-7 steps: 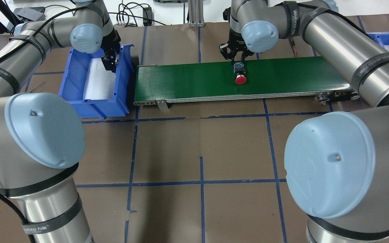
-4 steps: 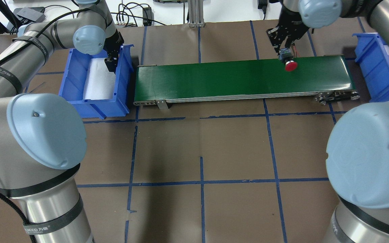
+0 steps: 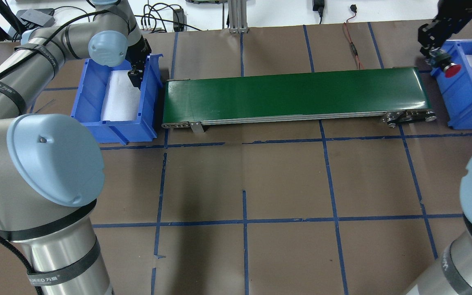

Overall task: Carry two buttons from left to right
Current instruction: 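Carry the red-capped button into the far blue bin and open the right gripper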

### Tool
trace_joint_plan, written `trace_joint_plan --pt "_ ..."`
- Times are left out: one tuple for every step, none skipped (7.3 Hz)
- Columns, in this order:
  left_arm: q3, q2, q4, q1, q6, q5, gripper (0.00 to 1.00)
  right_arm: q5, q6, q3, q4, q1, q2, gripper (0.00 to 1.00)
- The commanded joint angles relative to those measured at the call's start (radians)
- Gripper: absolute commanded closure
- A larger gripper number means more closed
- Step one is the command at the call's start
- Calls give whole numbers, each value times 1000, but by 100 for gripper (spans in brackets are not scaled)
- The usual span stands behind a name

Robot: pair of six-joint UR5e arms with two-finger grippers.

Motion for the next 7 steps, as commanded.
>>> trace_joint_plan --pt "-2 3 -4 13 0 -62 37 4 -165 3 -6 -146 -9 95" --pt "-2 5 -4 15 3 -67 40 5 -198 6 -9 -201 3 95" --pt "-2 5 -4 19 10 -68 41 10 -248 7 -36 -243 21 95" --pt "-1 6 -2 34 16 -70 42 10 -264 9 -79 -259 53 95" --pt "-1 8 -2 56 20 -72 43 24 -265 10 -128 -263 87 95" --pt "-2 11 -2 61 28 -70 43 40 -267 15 -186 -263 115 95" --pt "-2 19 -2 67 29 -70 42 41 -267 21 -231 -263 150 95"
